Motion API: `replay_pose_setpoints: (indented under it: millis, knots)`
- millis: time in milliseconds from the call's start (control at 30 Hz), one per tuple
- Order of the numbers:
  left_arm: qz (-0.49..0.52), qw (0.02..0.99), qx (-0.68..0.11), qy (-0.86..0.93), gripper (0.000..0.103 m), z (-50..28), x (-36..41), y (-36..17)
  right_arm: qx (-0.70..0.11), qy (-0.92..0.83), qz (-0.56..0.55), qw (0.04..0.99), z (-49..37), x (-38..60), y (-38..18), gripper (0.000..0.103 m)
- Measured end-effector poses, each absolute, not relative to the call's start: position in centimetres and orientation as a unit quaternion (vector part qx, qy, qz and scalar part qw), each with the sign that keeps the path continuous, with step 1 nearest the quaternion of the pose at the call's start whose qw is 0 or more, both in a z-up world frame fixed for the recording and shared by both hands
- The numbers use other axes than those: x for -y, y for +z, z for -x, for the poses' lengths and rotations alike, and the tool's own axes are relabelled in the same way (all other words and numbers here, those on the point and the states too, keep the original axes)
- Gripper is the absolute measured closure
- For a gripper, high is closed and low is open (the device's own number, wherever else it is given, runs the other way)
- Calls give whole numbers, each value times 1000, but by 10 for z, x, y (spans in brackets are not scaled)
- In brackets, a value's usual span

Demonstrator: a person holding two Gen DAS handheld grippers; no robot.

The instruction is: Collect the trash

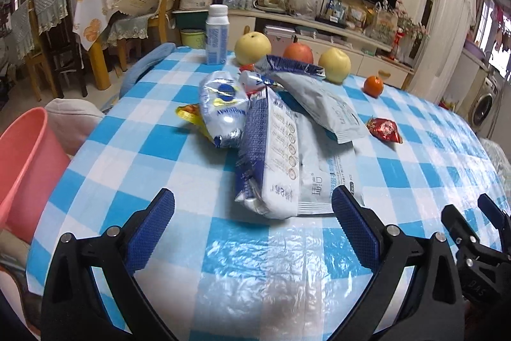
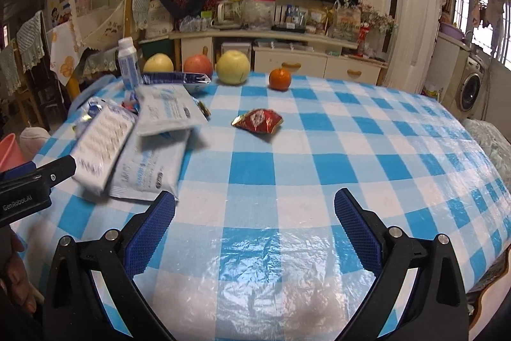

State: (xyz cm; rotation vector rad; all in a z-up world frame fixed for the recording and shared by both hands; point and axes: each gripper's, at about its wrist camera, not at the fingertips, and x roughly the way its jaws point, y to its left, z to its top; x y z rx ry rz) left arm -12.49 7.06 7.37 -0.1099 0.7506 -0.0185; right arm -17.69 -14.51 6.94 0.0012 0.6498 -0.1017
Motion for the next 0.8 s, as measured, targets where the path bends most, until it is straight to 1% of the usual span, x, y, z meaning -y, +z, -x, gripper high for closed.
replay_pose_setpoints:
  millis: [200, 467, 800]
  knots:
    - [51, 937, -346, 0, 4, 149, -79, 82, -273, -51, 8, 961, 211, 136, 86, 5]
    - [48, 944, -327, 14, 4, 174, -92, 90, -244, -54, 9, 968, 240, 130, 92, 5]
    - [25, 955, -293, 37, 4, 198, -103, 101, -208, -54, 34, 976, 265, 121, 100, 5]
